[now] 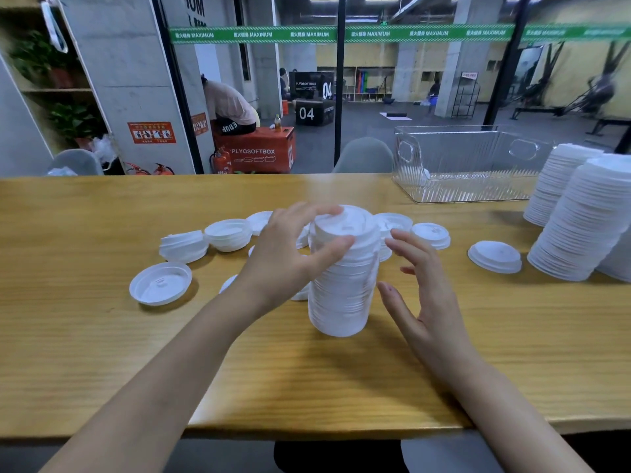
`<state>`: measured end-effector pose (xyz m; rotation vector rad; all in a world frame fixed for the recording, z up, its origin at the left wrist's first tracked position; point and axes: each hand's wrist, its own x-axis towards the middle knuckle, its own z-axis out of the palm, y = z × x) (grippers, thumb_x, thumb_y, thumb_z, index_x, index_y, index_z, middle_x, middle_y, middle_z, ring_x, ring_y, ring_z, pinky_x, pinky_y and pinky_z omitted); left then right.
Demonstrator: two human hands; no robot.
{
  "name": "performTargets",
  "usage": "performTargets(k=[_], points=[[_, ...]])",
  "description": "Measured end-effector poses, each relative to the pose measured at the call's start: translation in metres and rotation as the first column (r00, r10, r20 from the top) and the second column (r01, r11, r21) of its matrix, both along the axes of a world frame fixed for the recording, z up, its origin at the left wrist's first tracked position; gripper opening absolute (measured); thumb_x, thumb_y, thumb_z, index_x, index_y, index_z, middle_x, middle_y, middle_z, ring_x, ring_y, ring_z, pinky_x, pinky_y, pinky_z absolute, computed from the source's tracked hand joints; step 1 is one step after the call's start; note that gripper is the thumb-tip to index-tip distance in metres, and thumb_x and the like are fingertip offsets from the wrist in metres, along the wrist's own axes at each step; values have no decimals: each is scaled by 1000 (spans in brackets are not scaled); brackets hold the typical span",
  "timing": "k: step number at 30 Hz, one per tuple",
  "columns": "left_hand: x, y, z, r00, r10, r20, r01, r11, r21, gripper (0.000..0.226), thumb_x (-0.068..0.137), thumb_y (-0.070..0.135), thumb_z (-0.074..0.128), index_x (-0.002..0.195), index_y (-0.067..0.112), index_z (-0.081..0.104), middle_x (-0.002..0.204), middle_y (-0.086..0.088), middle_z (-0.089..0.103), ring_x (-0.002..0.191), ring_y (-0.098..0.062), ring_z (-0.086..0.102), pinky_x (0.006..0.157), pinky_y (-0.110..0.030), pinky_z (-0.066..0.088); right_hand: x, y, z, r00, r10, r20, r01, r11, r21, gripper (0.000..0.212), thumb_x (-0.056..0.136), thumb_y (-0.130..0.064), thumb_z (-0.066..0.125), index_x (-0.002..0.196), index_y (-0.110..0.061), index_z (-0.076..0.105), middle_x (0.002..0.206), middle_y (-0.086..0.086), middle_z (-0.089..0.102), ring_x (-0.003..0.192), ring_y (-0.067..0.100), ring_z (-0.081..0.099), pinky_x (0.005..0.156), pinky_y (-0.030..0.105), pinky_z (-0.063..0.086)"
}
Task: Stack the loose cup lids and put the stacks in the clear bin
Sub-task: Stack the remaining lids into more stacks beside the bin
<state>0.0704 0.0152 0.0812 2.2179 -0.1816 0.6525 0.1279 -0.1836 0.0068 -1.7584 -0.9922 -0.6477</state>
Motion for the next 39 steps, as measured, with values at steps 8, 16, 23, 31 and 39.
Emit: performTargets(k=[8,16,23,31,39], points=[[2,2,-6,998,-60,-24,61,998,25,56,71,65,54,120,39,61,124,26,56,122,1,42,88,2,28,-1,0,1,1000,8,9,-7,998,-57,51,97,-34,52,146,-30,38,150,-1,40,140,18,38,105,51,42],[-1,5,-12,998,-64,23,61,992,107,53,78,63,55,126,41,55,131,29,50,124,6,38,95,0,24,-1,1,1,1000,20,21,-18,997,-80,48,97,-34,53,144,-30,41,147,-4,43,137,17,41,107,43,41],[-16,42,-38,994,78,73,-93,968,233,56,83,64,51,132,36,51,134,22,49,126,-5,42,105,-34,34,-1,0,0,1000,21,14,-19,996,-86,50,97,-34,53,144,-30,39,147,-4,43,136,20,42,105,44,42],[-44,100,-86,940,336,-61,-282,865,415,65,73,73,42,127,38,57,133,13,48,123,-14,41,95,-37,32,0,2,-1,1000,21,1,-21,997,-74,48,96,-36,51,142,-35,39,147,-4,43,137,15,41,106,41,41],[-41,105,-94,917,368,-154,-271,858,436,69,70,78,33,125,42,55,131,16,50,122,-9,40,92,-32,30,-3,1,1,1000,27,-13,-28,997,-66,47,97,-39,50,142,-36,39,147,-6,43,138,17,41,105,50,43]])
